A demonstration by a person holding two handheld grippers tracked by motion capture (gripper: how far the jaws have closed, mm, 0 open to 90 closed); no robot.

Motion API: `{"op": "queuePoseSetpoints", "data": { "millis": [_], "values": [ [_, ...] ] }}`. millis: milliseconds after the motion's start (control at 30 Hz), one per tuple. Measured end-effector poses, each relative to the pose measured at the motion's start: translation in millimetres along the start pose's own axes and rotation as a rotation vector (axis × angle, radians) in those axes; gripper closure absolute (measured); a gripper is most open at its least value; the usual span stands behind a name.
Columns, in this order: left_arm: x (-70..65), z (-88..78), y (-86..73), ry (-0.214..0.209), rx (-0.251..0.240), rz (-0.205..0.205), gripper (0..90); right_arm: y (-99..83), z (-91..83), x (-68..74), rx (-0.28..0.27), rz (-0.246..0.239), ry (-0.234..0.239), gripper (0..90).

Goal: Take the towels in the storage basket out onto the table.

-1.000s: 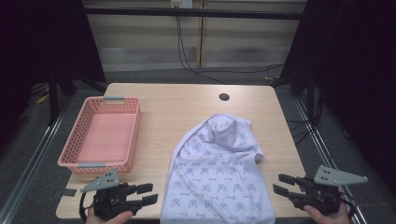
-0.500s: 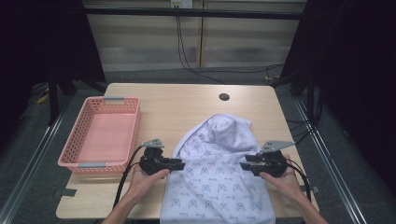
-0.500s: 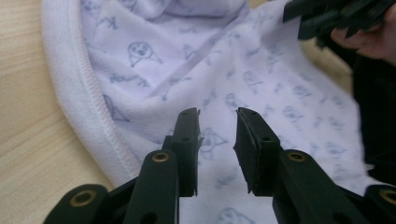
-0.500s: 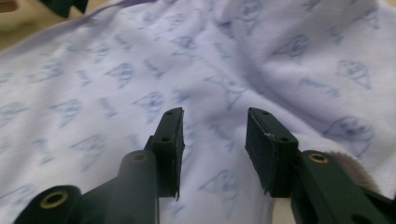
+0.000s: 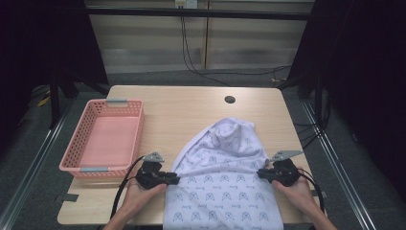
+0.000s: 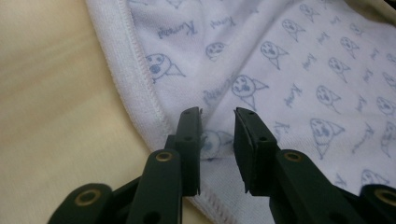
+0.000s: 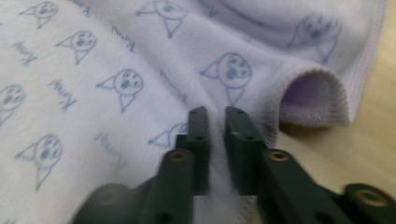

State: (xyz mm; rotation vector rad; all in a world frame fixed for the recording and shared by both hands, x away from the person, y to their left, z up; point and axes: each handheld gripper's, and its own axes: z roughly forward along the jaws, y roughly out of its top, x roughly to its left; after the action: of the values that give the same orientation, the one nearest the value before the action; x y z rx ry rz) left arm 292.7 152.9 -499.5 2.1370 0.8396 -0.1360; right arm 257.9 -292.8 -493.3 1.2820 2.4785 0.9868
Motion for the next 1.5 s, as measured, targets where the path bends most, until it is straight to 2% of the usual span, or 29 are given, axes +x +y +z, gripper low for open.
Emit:
{"op": "queuePoseSetpoints", "data": {
  "millis": [33,67,100,133,167,200,233,300,333,367,400,433,533,667,700,733,767,800,933,967,1000,1033,1067,1133,1167,1233,1300,1367,1500],
  "values": [
    [-3.2,-4.5,-6.3,-0.021,0.007,-0.020,72.3,-3.0,-3.0,0.2,0.007,0.018,0.014,87.0],
    [-3.2,-4.5,-6.3,-0.021,0.007,-0.020,72.4,-5.8,-5.6,0.4,0.015,0.021,0.033,87.6],
    [-11.0,-9.8,-14.7,-0.076,0.042,-0.032,72.4,-10.1,-9.9,3.8,0.028,0.014,0.065,88.1],
    [-11.0,-9.8,-14.7,-0.076,0.042,-0.032,72.4,-10.1,-9.9,3.8,0.028,0.014,0.065,88.1],
    [-18.7,-12.8,-20.3,-0.089,0.059,-0.011,72.4,-12.7,-12.0,6.7,0.036,-0.001,0.080,88.1],
    [-28.7,-18.2,-27.7,-0.124,0.099,0.005,72.3,-19.5,-18.7,18.8,0.071,-0.032,0.123,88.2],
    [-33.1,-20.4,-31.4,-0.138,0.108,0.020,72.2,-22.9,-21.3,24.2,0.080,-0.037,0.140,87.8],
    [-38.4,-23.1,-36.4,-0.172,0.097,0.031,68.8,-27.4,-26.2,31.5,0.078,-0.060,0.147,80.2],
    [-38.9,-23.5,-36.9,-0.171,0.078,0.038,68.3,-27.4,-30.1,33.2,0.046,-0.067,0.131,74.4],
    [-38.5,-23.9,-35.1,-0.167,0.064,0.039,67.6,-25.7,-33.3,32.1,0.019,-0.055,0.126,70.8],
    [-37.7,-23.0,-30.6,-0.150,0.025,0.048,66.3,-22.7,-36.3,28.5,-0.037,-0.029,0.140,67.1],
    [-36.1,-23.0,-24.7,-0.142,0.010,0.060,65.2,-16.6,-38.9,23.7,-0.089,-0.018,0.125,64.5],
    [-30.0,-16.6,-4.5,-0.109,-0.053,0.057,65.4,2.2,-35.1,10.4,-0.141,-0.007,0.069,60.3],
    [-9.2,4.6,29.4,-0.061,-0.089,0.039,67.9,34.3,-12.4,-12.2,-0.176,-0.004,0.008,56.4],
    [-3.3,8.8,35.4,-0.031,-0.098,0.047,68.4,43.7,-3.4,-17.9,-0.177,-0.008,0.000,56.1],
    [2.6,13.7,41.3,-0.026,-0.090,0.033,68.3,50.8,4.2,-21.6,-0.175,-0.005,-0.018,55.7],
    [2.6,13.7,41.3,-0.026,-0.090,0.033,66.7,57.2,11.9,-25.2,-0.172,0.002,-0.021,55.7],
    [10.9,21.1,48.8,0.004,-0.096,0.025,65.3,62.6,19.4,-28.2,-0.174,-0.001,-0.032,55.0],
    [20.3,31.7,52.8,0.046,-0.084,0.008,55.2,77.3,44.8,-37.2,-0.153,0.011,-0.090,48.7],
    [21.6,34.2,52.5,0.059,-0.077,0.002,53.8,79.4,49.5,-39.2,-0.136,0.021,-0.093,49.7],
    [23.4,36.2,52.3,0.088,-0.053,0.007,53.4,80.4,53.0,-42.5,-0.138,0.028,-0.069,55.1],
    [25.7,36.7,51.4,0.095,-0.047,0.003,53.9,80.4,55.6,-44.8,-0.134,0.043,-0.020,65.6],
    [27.6,36.7,50.4,0.087,-0.051,-0.006,57.0,79.3,54.7,-44.3,-0.130,0.033,-0.001,79.8],
    [29.5,34.4,49.1,0.082,-0.036,-0.007,71.9,78.0,45.0,-39.8,-0.159,0.026,0.027,88.7],
    [30.9,33.1,48.2,0.054,-0.023,-0.033,80.2,77.9,38.6,-37.1,-0.181,0.014,0.003,89.0],
    [31.4,29.8,44.9,0.067,-0.013,-0.048,90.0,75.9,16.3,-32.1,-0.237,-0.004,-0.011,89.3],
    [31.3,23.2,40.0,0.059,-0.020,-0.070,90.0,70.7,-1.8,-30.6,-0.266,-0.006,-0.009,89.4],
    [29.7,16.4,34.0,0.065,0.008,-0.055,90.0,58.2,-21.9,-31.2,-0.286,0.005,-0.012,89.4],
    [23.2,5.3,19.1,0.031,0.015,-0.056,90.0,29.2,-42.1,-31.9,-0.260,0.023,-0.046,89.4]
  ]
}}
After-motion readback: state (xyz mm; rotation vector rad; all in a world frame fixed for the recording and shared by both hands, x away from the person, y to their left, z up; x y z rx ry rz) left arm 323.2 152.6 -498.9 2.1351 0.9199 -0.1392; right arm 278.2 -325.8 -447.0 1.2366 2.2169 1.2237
